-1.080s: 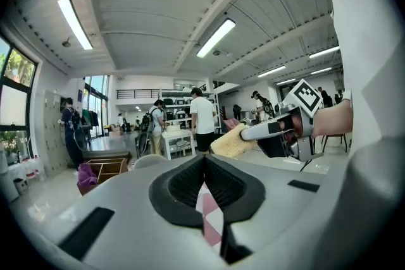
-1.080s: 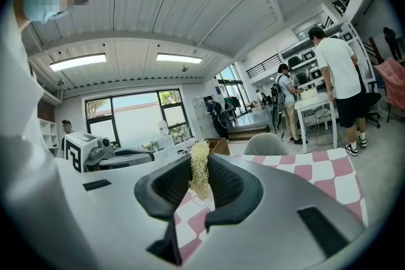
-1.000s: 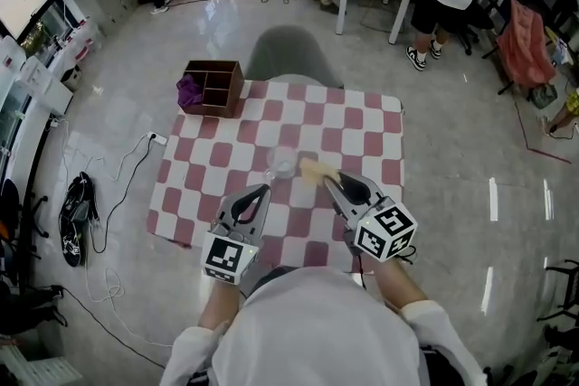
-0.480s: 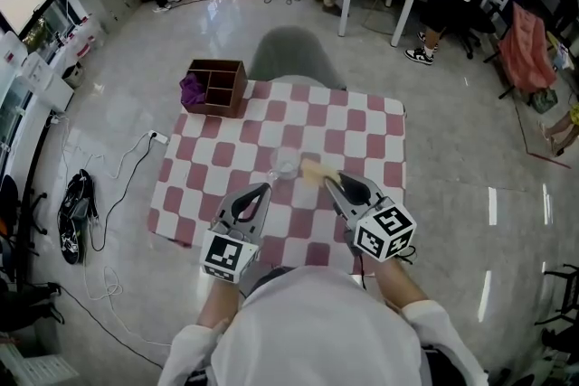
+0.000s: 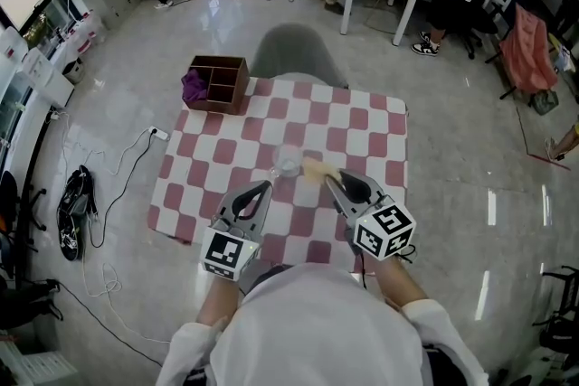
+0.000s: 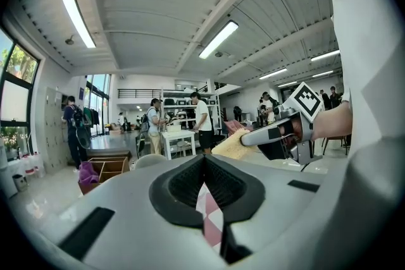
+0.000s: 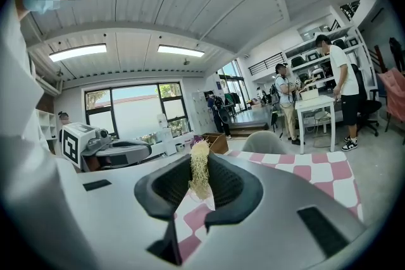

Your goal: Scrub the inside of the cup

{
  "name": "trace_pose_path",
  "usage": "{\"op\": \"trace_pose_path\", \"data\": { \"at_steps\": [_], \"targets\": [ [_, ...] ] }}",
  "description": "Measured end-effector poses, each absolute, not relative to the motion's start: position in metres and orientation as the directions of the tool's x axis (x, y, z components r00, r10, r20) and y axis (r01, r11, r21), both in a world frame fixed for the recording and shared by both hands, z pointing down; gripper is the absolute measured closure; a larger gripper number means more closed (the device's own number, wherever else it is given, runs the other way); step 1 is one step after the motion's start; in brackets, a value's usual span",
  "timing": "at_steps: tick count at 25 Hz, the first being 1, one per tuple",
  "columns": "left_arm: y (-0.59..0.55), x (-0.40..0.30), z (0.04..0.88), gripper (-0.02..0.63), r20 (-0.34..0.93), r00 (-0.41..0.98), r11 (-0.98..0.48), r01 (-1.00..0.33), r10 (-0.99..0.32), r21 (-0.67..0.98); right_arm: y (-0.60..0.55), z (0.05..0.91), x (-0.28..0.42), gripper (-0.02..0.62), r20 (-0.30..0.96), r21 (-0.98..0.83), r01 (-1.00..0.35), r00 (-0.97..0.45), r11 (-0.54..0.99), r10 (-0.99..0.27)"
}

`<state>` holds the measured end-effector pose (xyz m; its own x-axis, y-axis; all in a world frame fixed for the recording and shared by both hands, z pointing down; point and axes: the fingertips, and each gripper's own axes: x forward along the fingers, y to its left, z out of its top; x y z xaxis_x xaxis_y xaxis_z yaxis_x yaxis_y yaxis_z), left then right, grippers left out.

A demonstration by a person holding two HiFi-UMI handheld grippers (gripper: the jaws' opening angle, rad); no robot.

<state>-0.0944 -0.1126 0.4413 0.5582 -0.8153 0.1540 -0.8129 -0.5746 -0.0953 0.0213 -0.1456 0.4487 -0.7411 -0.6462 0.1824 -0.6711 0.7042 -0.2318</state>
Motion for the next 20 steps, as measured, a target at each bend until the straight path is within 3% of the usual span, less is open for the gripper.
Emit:
{"op": "trace_pose_path", "data": {
  "at_steps": [20],
  "targets": [
    [-0.1086,-0.0970,0.4472,0.574,0.164,0.552,-0.569,-0.818,-0.818,-0.085,-0.1428,0.4504,0.0223,0.508,0.189,-0.227,-0.683,-0.730,0.694,-0.657]
  ]
}}
